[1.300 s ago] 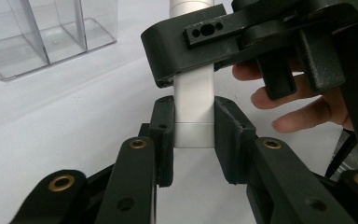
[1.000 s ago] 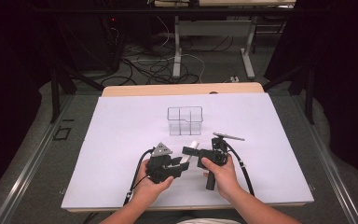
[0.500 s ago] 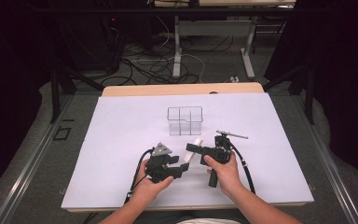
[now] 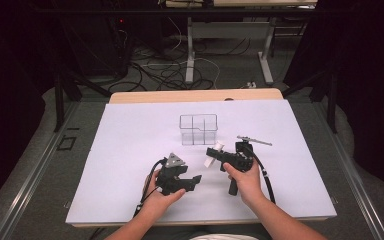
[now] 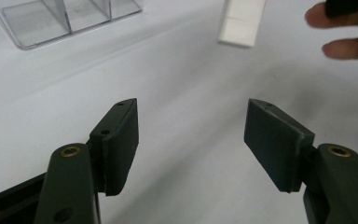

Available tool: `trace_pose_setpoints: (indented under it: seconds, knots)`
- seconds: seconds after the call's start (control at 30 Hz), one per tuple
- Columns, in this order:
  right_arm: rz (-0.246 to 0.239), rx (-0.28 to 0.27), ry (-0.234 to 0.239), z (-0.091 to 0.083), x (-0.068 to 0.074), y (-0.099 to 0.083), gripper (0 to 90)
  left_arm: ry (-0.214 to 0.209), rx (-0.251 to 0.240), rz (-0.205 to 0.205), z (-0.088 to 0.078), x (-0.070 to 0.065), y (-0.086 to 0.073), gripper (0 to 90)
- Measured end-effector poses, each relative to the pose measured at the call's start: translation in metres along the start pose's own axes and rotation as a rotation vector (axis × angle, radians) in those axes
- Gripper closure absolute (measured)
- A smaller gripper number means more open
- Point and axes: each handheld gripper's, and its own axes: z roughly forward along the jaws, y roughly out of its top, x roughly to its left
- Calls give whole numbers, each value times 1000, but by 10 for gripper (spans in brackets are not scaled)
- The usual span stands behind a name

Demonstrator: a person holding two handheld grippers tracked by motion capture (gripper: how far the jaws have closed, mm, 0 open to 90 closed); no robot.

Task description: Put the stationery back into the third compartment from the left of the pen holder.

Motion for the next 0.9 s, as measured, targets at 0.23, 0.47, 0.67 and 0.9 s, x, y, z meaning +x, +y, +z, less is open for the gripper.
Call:
trace_pose_setpoints:
  seconds: [0.23, 0.47, 0.67, 0.9]
  knots:
    - [-113, -40, -43, -2, 3, 4, 679, 36, 8, 30, -1, 5, 0, 330]
    - [-242, -59, -78, 0, 12, 7, 678, 75, -41, 5, -9, 16, 3, 314]
    - [-289, -71, -86, 5, 19, 14, 678, 91, -69, -49, -13, 24, 3, 308]
    - [-350, -87, -103, 10, 28, 30, 678, 135, -77, -97, -17, 32, 3, 192]
